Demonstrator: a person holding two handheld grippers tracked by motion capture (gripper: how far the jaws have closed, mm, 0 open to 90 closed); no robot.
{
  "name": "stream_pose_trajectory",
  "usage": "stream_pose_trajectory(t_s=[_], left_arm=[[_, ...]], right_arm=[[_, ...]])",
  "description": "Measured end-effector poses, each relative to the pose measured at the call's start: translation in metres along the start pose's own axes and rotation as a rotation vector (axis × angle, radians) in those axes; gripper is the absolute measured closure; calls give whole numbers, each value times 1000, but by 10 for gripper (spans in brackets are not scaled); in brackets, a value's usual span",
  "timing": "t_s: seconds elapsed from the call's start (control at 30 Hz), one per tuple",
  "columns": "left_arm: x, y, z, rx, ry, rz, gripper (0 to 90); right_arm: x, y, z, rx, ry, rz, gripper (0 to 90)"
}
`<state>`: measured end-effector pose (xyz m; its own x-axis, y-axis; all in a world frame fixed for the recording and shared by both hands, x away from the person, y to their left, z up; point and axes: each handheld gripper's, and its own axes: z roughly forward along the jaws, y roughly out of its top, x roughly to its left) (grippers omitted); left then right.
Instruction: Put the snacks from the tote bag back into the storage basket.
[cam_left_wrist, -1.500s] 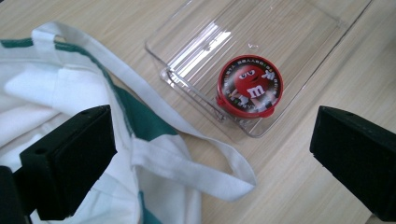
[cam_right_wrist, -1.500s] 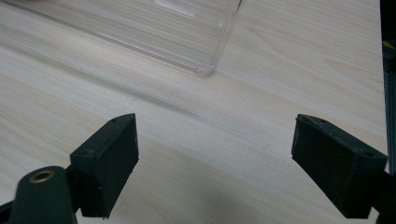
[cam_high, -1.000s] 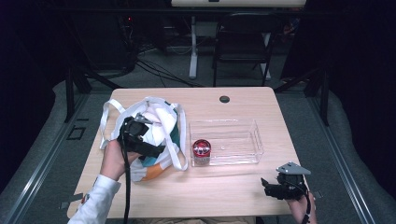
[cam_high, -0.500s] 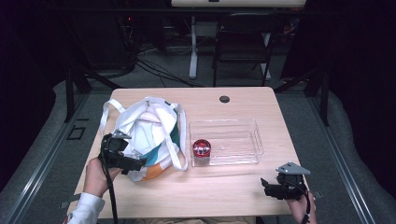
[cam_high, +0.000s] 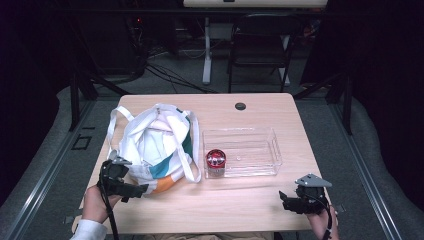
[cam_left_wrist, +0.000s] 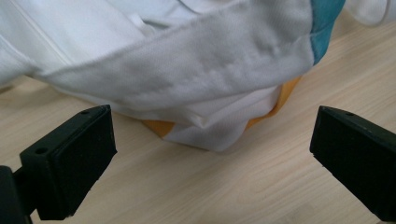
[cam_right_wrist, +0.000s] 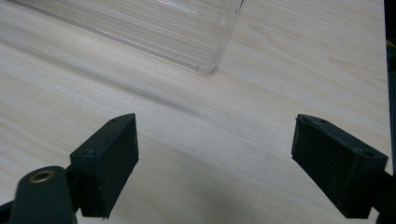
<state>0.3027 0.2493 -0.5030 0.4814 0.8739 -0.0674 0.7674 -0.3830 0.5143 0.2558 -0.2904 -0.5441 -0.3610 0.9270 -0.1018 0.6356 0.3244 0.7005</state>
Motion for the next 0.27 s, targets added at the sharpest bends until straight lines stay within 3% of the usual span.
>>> stream_pose_trajectory(t_s=[0.17, 0.27], left_arm=[[0, -7, 9, 15, -16, -8, 2], [-4, -6, 10, 24, 15, 14, 17]], right_arm=[[0, 0, 0, 0, 1, 0, 144], [0, 0, 0, 2, -3, -1, 144]])
